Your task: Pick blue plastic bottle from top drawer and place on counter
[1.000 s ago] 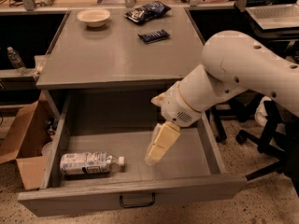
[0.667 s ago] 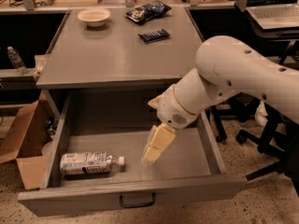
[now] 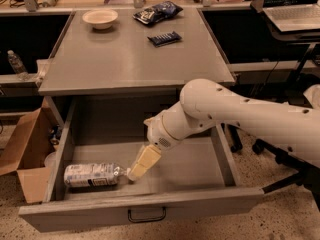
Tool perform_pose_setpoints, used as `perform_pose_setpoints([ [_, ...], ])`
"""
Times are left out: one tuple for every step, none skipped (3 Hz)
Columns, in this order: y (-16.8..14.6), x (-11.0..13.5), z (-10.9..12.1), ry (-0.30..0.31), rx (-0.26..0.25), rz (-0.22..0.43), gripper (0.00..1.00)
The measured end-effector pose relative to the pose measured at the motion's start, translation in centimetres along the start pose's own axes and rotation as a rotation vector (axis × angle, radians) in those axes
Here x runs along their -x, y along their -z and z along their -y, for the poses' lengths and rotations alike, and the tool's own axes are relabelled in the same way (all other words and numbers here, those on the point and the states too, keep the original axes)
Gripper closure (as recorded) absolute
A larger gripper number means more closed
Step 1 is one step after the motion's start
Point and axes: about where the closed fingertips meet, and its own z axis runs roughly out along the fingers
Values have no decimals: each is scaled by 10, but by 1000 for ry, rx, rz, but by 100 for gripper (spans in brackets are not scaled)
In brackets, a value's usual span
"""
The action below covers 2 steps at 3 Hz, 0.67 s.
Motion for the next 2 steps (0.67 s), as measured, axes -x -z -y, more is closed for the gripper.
perform_pose_setpoints([
  [-46,2,24,-41,-19,35,0],
  [-83,7,28,-39,2,32,0],
])
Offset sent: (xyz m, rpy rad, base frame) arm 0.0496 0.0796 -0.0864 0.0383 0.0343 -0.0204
